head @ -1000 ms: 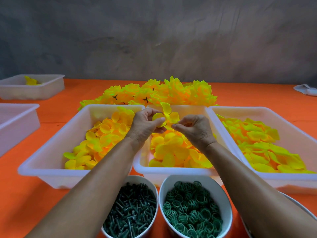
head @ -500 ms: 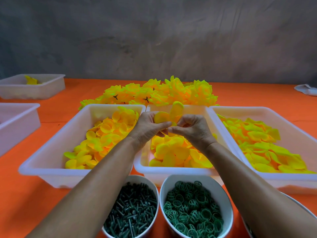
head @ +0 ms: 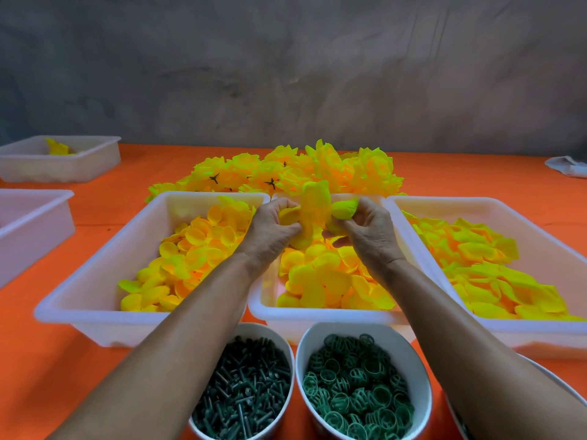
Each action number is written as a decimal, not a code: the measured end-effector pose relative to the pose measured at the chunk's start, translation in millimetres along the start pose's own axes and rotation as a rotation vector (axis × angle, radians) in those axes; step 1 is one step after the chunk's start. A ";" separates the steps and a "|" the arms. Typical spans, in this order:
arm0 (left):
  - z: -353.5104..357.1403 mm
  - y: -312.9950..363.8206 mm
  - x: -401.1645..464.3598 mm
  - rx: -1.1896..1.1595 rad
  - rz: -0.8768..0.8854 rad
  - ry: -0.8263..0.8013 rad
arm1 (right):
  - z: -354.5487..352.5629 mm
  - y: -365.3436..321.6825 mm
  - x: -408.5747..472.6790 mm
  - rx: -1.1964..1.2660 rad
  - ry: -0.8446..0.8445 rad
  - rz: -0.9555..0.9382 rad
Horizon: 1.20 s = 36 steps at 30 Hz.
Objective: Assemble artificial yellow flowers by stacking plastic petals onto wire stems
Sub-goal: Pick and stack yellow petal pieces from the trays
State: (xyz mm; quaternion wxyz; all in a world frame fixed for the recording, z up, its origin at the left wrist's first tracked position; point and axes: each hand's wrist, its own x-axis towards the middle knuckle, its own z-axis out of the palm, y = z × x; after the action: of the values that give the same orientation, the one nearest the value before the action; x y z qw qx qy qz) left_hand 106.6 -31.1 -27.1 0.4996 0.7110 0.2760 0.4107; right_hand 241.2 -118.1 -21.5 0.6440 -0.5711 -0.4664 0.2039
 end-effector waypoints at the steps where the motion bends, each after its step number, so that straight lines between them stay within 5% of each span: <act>1: 0.0 -0.6 0.4 -0.001 0.005 0.008 | -0.2 0.3 0.3 0.004 0.004 0.000; 18: -3.1 -8.4 8.0 -0.029 -0.027 0.241 | -8.3 -2.5 2.7 0.120 0.174 0.115; 26: -1.7 -5.4 8.5 -0.031 -0.027 0.340 | -9.0 1.6 2.4 0.141 0.150 0.200; 36: -1.9 -2.3 5.6 0.015 -0.019 0.273 | -3.9 9.2 2.0 -0.149 -0.026 0.363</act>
State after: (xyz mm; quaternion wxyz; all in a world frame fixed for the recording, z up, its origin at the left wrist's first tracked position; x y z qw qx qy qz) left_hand 107.9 -25.0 -27.2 0.4559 0.6495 0.3510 0.4970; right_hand 247.8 -116.2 -28.9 0.5465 -0.6893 -0.3779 0.2887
